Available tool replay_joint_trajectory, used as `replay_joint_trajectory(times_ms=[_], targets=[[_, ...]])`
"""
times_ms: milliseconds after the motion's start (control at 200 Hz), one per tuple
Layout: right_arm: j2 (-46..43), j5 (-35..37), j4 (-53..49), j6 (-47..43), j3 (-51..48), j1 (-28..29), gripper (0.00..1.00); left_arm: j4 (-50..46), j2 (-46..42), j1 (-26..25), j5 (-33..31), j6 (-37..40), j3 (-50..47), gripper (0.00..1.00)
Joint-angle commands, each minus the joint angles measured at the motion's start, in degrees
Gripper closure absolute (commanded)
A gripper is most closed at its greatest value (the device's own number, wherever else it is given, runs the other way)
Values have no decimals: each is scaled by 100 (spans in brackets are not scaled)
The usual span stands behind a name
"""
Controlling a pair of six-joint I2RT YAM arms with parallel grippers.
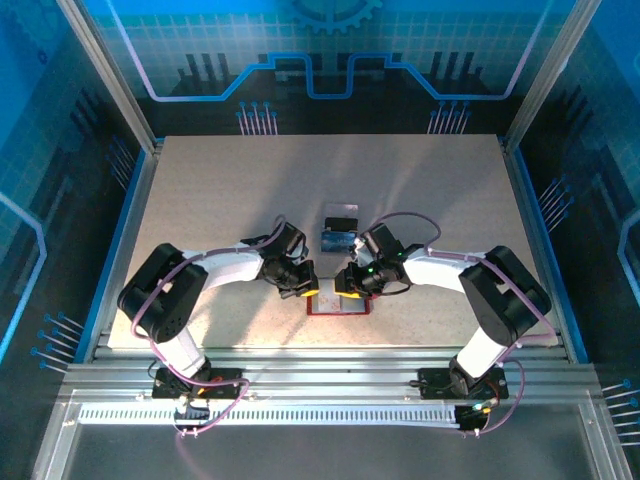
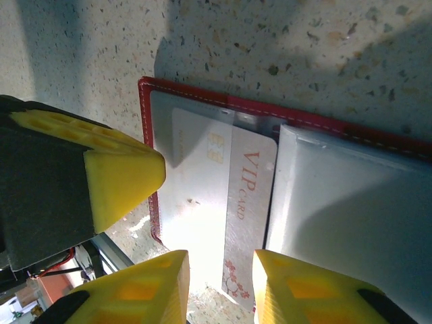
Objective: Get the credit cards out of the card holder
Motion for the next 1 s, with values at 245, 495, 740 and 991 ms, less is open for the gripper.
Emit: replay_joint_trajectory(times_ms=[245, 495, 740, 991], targets=[[250, -165, 185, 73, -124, -69, 70, -70, 195, -27, -62, 58, -164, 96], [277, -355, 551, 250, -250, -90, 71, -33, 211, -32, -53, 31, -183, 96], [383, -605, 933, 476, -359, -152, 72, 28, 245, -27, -18, -2, -191, 96], [413, -730, 1210, 626, -451, -211, 75, 99, 288, -28, 34, -33, -177, 96]])
